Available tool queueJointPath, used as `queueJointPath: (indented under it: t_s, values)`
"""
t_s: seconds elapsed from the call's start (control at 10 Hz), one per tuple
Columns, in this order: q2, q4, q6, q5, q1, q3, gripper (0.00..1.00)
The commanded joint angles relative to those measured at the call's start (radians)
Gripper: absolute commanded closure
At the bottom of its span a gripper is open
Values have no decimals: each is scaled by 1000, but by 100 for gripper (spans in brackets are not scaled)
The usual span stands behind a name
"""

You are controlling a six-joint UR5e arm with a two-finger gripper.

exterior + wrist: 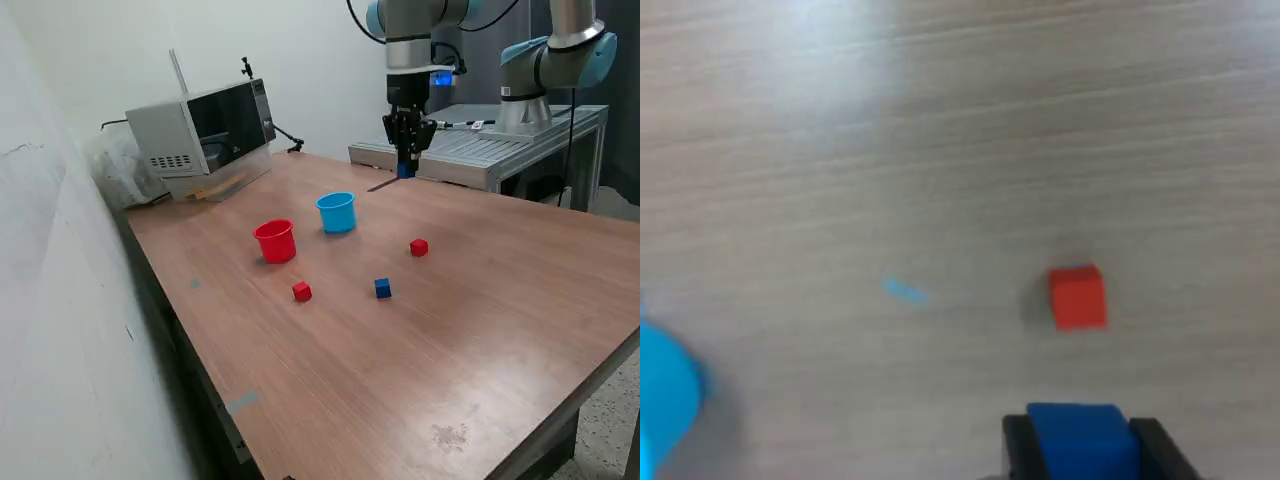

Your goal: Place red objects in the red bin, and blue objects in the blue bin.

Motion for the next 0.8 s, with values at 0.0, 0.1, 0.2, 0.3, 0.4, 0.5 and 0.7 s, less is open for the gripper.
queueJointPath:
  t_s: [0.0, 0.1, 0.2, 0.3, 0.4, 0.5, 0.7]
  values:
    - [-46, 54, -39, 0, -65, -32, 100]
    - [-41, 54, -53, 3, -134, -32, 100]
    - [-35, 54, -67, 3, -186, -36, 100]
    - [-21, 54, -88, 3, -234, -38, 100]
    - [0, 53, -102, 3, -268, -39, 100]
    - [29, 48, -107, 3, -297, -39, 100]
    - [101, 42, -109, 3, -343, -53, 100]
